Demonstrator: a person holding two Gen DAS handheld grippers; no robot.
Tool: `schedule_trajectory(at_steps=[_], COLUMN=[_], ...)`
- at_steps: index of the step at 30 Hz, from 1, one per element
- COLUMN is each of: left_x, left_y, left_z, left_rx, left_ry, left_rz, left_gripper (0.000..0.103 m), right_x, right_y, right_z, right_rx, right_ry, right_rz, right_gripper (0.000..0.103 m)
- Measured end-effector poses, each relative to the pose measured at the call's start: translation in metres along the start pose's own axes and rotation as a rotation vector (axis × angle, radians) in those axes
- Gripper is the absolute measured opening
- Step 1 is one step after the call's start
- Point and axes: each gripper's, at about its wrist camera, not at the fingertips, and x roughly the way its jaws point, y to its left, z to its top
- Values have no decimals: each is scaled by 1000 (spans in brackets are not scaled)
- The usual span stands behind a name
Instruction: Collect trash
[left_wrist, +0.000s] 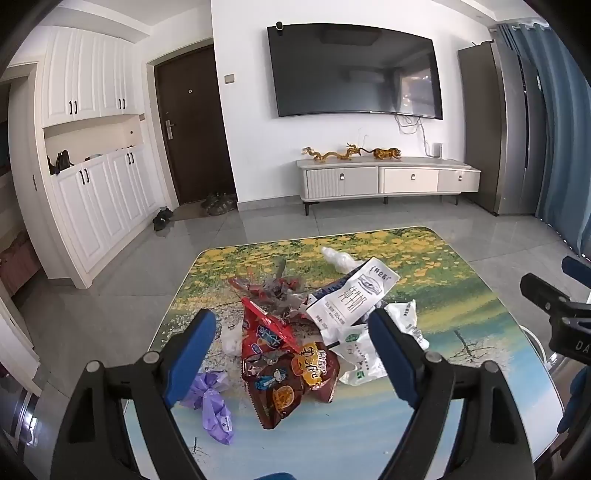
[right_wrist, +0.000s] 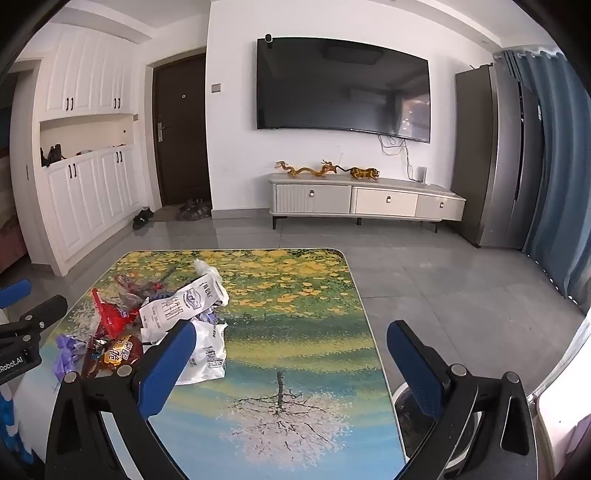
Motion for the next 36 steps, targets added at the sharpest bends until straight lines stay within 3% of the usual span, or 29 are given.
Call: schedule_trajectory(at_steps=[36], left_x=[-21], left_y=[0], left_z=[3], left_rx=[-13], left_ry=[-28], left_rz=[-10], left_gripper=[84], right_x=[-27], right_y=[-11], right_z=[-3], right_rx=[5], right_ry=[-33], right_rz=[-47], right_gripper=[103])
